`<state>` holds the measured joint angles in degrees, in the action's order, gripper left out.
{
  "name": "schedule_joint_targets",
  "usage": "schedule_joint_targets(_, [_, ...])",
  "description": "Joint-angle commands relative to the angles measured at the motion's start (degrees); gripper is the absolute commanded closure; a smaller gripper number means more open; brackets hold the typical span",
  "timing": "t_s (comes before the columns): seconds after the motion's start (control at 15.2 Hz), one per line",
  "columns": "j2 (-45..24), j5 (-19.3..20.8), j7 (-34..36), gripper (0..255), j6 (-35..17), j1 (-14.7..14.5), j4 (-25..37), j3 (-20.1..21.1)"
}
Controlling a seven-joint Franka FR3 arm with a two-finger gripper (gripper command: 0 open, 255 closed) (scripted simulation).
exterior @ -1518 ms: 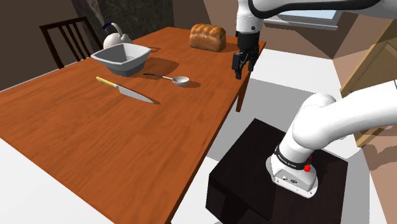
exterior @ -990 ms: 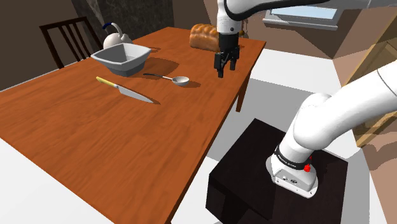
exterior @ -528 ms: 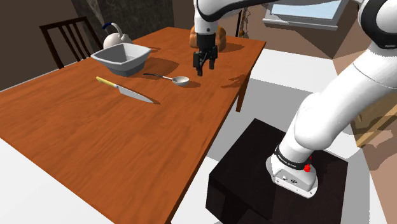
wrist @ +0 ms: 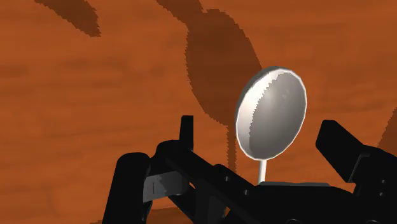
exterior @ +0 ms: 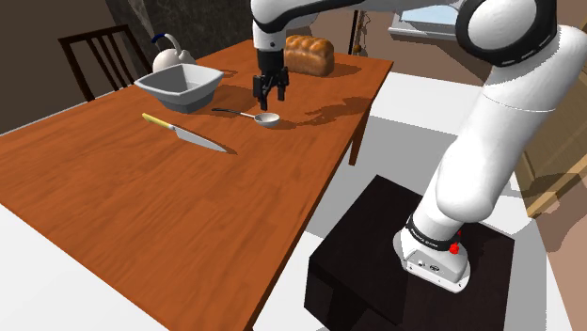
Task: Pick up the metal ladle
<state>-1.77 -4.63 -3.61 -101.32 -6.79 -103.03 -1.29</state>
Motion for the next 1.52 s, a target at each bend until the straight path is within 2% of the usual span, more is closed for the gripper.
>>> schedule_joint_targets(0.0, [-4.3, -0.5, -0.7, 0, 0.1, -0.3, 4.7, 0.3])
schedule_joint_targets(0.4, [-18.1, -1.5, -2.0, 0, 3.3, -1.2, 22.8, 1.6])
schedule_joint_targets(0.92, [-18.3, -1.6, -2.6, 0, -2.4, -1.2, 17.3, 1.7])
schedule_joint_targets(1.06, [-18.3, -1.6, -2.6, 0, -2.4, -1.2, 17.3, 1.7])
schedule_joint_targets(1.12, [-18.3, -1.6, -2.6, 255, -2.5, -1.2, 17.3, 1.7])
schedule_joint_targets(1.45, [-18.2, -1.6, -2.6, 255, -2.5, -1.2, 17.2, 1.7])
